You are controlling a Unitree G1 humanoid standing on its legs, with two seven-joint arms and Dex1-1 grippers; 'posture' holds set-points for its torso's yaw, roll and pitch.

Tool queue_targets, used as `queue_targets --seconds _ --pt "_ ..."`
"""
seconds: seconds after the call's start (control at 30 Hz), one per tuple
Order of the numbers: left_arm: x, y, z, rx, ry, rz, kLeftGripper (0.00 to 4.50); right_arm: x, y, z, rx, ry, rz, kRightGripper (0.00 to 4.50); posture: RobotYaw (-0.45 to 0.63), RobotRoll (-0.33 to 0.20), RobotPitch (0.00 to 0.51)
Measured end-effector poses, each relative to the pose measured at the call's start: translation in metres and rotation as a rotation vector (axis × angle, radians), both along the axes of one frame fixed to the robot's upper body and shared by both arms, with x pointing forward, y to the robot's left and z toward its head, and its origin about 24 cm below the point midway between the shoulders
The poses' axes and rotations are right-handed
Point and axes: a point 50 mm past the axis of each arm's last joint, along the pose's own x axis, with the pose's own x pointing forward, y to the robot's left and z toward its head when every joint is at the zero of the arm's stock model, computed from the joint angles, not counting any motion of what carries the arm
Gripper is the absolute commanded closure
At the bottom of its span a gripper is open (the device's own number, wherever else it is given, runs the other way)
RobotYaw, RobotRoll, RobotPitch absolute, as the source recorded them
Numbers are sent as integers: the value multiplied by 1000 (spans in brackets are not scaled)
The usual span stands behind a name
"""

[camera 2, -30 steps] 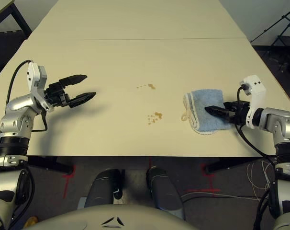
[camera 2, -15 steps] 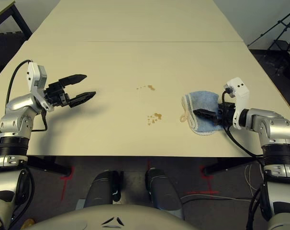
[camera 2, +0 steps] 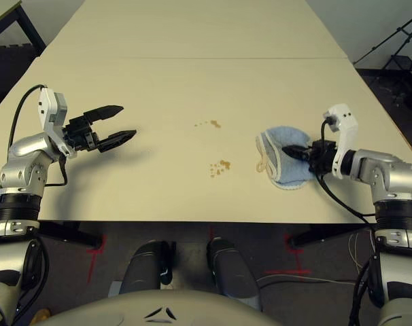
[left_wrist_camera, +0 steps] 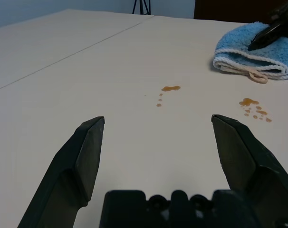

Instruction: Wipe the water off the table with a rag.

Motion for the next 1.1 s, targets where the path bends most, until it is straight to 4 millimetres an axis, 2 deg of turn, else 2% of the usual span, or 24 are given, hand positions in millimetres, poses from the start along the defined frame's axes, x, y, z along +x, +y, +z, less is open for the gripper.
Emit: queue_targets --seconds 0.13,0.27,0.4,0.63,1.1 --pt "-1 3 2 15 -3 -4 0 -6 14 -9 18 42 42 4463 -115 0 104" --pt "-4 9 3 41 17 -21 0 -8 36 -26 46 61 81 4463 -105 0 102" --pt "-9 12 -3 49 55 -30 0 -6 50 -33 33 40 93 4463 -95 0 102" --pt "-18 12 -3 72 75 -60 0 -6 85 -39 53 13 150 4463 -84 0 110" --pt "-19 12 -4 69 85 -59 0 -14 150 -42 109 16 329 4464 -71 0 124"
